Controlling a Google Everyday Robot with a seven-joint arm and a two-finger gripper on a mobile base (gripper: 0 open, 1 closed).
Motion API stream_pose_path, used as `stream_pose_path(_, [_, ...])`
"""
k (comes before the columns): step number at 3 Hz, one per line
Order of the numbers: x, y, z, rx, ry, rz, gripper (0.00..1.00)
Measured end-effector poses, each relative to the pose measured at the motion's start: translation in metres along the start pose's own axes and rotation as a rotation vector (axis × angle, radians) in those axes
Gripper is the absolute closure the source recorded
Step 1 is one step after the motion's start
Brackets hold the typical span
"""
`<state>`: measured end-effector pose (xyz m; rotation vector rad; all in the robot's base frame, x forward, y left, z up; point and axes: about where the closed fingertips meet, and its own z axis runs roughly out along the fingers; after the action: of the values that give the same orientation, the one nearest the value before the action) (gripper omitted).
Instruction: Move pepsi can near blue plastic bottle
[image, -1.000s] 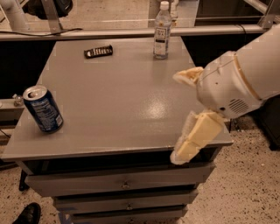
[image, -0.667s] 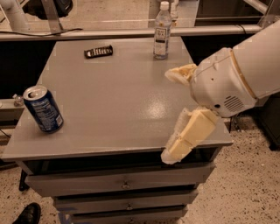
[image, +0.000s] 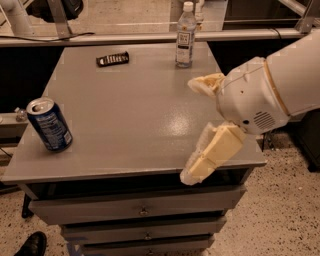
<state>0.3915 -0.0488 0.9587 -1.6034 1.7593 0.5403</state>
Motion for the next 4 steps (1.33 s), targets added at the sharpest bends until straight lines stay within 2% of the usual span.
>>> stream_pose_path(1, [-0.019,-0.013,0.028,0.011,-0.118,-0.010,0.00])
stream_pose_path(2, [-0.049,-0.039,0.058,0.050,-0.255,-0.036,0.00])
stream_pose_path(3, [-0.071,-0.062,0.086,0.078,-0.360,-0.061,0.00])
stream_pose_path(4, [-0.086,-0.069,0.113,0.072,-0.431,-0.067,0.00])
